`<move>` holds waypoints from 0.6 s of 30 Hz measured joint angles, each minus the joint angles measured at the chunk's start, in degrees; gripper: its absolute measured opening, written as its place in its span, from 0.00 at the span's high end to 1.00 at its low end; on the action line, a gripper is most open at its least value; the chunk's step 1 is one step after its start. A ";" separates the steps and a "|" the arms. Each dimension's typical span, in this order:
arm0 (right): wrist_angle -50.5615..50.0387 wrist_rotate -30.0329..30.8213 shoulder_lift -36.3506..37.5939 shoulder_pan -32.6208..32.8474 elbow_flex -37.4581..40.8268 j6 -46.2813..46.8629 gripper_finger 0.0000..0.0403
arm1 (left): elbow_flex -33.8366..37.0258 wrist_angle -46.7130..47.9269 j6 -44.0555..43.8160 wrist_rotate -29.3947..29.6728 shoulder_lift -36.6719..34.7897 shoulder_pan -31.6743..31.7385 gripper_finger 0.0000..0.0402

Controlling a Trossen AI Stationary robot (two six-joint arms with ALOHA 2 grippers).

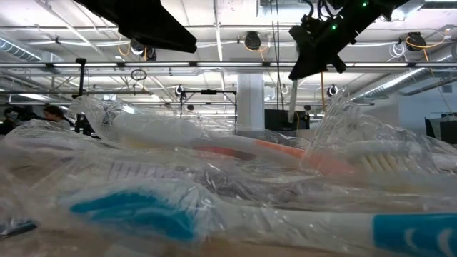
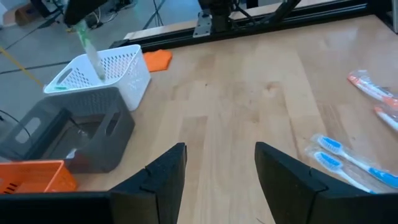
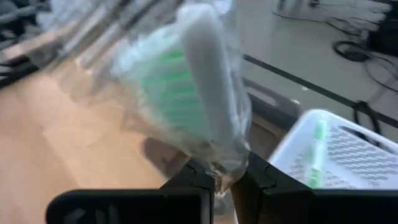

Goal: Pick & Place Toothbrushes
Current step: Put the green toothbrush into the white bin

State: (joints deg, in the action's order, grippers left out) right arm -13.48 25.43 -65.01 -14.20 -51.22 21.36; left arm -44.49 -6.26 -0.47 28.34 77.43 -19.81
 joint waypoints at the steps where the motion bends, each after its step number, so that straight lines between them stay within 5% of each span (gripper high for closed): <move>1: -1.44 -0.09 -0.02 -1.08 -0.53 0.27 0.96 | 0.00 0.04 -0.01 -0.02 0.00 0.10 0.53; 10: -17.57 -4.36 -0.72 -10.46 -4.67 3.47 0.96 | 0.00 0.02 -0.02 -0.35 0.02 0.33 0.53; 18: -20.47 -6.26 -4.19 -15.94 -5.09 3.59 0.96 | 0.02 -0.76 -0.02 -0.39 0.02 0.58 0.53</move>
State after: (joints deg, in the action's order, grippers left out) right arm -33.95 19.17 -69.21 -30.14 -56.31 24.96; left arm -44.47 -7.02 -0.49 27.94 77.45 -19.23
